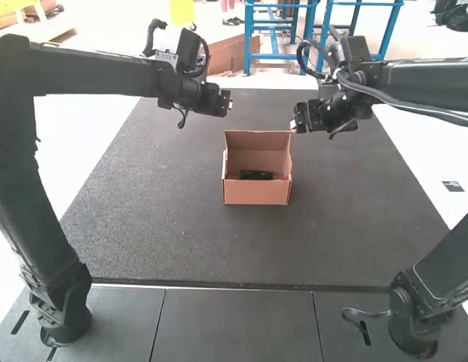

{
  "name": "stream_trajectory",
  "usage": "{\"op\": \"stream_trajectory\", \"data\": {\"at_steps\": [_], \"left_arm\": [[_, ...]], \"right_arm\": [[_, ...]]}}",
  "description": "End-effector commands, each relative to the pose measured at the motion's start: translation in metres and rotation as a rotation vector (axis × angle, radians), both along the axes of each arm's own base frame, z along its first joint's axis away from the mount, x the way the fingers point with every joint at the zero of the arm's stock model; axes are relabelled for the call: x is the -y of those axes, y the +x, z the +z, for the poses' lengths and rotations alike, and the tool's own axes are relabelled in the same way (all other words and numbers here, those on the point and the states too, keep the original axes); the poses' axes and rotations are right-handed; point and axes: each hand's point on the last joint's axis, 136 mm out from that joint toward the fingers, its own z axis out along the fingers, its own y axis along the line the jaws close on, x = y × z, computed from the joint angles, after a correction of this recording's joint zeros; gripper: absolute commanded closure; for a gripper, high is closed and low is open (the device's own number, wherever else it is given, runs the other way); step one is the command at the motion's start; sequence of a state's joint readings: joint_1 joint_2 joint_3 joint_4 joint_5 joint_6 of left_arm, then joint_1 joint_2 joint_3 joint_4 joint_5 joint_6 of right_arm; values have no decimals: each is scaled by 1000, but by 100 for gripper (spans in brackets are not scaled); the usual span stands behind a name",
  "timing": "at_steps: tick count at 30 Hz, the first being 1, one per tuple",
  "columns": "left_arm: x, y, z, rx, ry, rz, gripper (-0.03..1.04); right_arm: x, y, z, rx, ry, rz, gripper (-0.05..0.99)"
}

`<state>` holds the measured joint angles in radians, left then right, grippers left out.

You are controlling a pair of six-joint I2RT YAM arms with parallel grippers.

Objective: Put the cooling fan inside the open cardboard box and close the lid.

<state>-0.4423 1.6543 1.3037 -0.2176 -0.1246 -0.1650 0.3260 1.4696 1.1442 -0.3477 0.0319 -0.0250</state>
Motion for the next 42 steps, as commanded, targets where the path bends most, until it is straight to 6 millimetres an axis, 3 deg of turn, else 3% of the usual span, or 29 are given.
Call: {"op": "stream_trajectory", "data": {"at_steps": [1, 6, 12, 19, 32, 39, 41, 42], "left_arm": [[15, 4, 8, 24, 9, -21, 4], [28, 1, -13, -18, 37, -51, 4], [35, -12, -33, -81, 72, -78, 4], [45, -43, -65, -188, 122, -125, 4], [48, -72, -126, -201, 175, -164, 4], [39, -70, -138, -178, 188, -142, 4], [35, -58, -119, -133, 170, -116, 4], [33, -50, -93, -80, 153, -101, 4]], "right_arm": [[46, 19, 34, 100, 3, -144, 1], [79, 26, 40, 112, 2, -213, 1], [73, 14, 28, 23, 34, -164, 1], [73, 4, 16, -31, 2, -121, 2], [77, -7, 6, -90, 11, -118, 2], [75, -13, -1, -115, 23, -118, 2], [75, -12, 5, -95, 32, -119, 2], [73, -10, 11, -70, 48, -115, 2]]}}
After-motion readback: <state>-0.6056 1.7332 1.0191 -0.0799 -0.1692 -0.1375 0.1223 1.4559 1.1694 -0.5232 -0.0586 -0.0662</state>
